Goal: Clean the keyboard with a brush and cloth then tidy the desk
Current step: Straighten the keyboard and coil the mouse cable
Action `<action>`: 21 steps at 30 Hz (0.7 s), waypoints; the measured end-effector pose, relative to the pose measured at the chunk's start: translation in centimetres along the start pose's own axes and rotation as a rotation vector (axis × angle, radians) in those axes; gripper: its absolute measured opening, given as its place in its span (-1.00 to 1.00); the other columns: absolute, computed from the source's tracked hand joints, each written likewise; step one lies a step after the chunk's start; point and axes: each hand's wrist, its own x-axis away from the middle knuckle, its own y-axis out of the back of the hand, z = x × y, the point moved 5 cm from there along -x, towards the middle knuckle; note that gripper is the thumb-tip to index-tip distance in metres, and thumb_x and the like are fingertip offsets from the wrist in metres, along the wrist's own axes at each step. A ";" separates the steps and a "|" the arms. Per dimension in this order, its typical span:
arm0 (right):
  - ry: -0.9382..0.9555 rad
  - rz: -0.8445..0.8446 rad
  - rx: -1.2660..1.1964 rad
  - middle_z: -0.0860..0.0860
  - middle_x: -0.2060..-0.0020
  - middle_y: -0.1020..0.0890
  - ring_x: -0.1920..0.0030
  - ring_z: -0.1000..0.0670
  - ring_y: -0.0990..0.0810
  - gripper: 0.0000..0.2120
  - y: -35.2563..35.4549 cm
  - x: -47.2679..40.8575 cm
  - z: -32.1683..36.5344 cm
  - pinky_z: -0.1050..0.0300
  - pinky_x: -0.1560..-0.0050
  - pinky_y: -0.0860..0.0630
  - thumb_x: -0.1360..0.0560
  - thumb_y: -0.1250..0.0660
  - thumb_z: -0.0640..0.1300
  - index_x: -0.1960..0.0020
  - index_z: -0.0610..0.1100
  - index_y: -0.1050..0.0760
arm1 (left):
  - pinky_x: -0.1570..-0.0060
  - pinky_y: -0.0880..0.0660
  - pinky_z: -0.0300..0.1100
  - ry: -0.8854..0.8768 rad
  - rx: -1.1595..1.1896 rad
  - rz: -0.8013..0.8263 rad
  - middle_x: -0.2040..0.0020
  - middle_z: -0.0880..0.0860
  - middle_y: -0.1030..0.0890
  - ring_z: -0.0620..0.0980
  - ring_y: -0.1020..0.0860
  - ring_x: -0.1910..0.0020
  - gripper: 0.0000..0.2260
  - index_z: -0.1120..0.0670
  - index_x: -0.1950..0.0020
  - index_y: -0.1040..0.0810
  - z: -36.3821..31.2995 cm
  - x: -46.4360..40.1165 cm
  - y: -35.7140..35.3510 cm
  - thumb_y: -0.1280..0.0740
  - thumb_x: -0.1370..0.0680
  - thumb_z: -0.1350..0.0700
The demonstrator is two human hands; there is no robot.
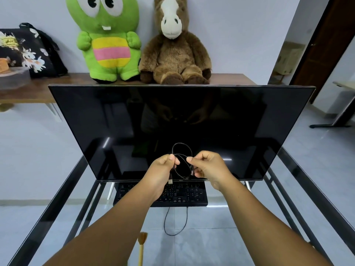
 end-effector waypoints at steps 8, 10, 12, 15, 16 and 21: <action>0.012 0.131 0.161 -0.07 0.39 -0.64 0.41 0.03 -0.55 -0.93 -0.2 0.1 0.2 0.28 0.41 -0.44 -0.53 -0.40 -0.16 0.00 -0.14 -0.59 | 0.27 -0.44 -0.23 0.081 -0.022 0.035 0.25 0.06 -0.51 -0.10 -0.46 0.36 -0.72 0.12 0.11 -0.56 1.0 -0.9 0.4 -0.15 -0.67 0.04; -0.020 0.168 0.242 -0.04 0.39 -0.63 0.40 0.06 -0.55 -0.87 -0.3 0.1 0.1 0.27 0.36 -0.47 -0.55 -0.37 -0.11 0.11 -0.17 -0.59 | 0.35 -0.36 -0.26 0.094 -0.016 0.007 0.30 0.02 -0.39 -0.12 -0.34 0.38 -0.73 0.14 0.11 -0.57 1.2 -1.0 0.5 -0.16 -0.67 0.07; -0.041 0.199 0.267 -0.04 0.37 -0.60 0.39 0.08 -0.54 -0.78 -0.3 0.1 0.0 0.27 0.35 -0.49 -0.57 -0.34 -0.08 0.19 -0.18 -0.58 | 0.35 -0.38 -0.25 0.098 0.003 0.005 0.28 0.03 -0.38 -0.10 -0.34 0.35 -0.73 0.15 0.11 -0.58 1.3 -1.2 0.4 -0.17 -0.66 0.08; -0.052 0.216 0.149 -0.10 0.32 -0.62 0.40 0.06 -0.56 -0.78 -0.4 0.1 0.0 0.20 0.31 -0.54 -0.58 -0.32 -0.13 0.21 -0.19 -0.54 | 0.32 -0.42 -0.26 0.107 0.009 0.003 0.22 0.08 -0.42 -0.10 -0.38 0.32 -0.74 0.17 0.08 -0.59 1.4 -1.3 0.3 -0.17 -0.66 0.10; -0.048 0.206 0.114 -0.12 0.31 -0.63 0.41 0.05 -0.57 -0.82 -0.3 0.1 0.1 0.18 0.31 -0.55 -0.58 -0.34 -0.15 0.17 -0.19 -0.53 | 0.31 -0.44 -0.26 0.106 0.013 0.001 0.19 0.10 -0.44 -0.10 -0.40 0.32 -0.74 0.18 0.07 -0.60 1.4 -1.4 0.3 -0.17 -0.66 0.10; -0.032 0.203 0.014 -0.19 0.23 -0.67 0.32 -0.03 -0.61 -0.87 0.4 0.1 0.3 0.14 0.30 -0.55 -0.56 -0.31 -0.30 -0.08 -0.18 -0.45 | 0.31 -0.49 -0.29 0.117 0.046 -0.011 0.16 0.11 -0.53 -0.11 -0.44 0.33 -0.75 0.21 0.05 -0.60 1.7 -1.6 0.6 -0.17 -0.66 0.13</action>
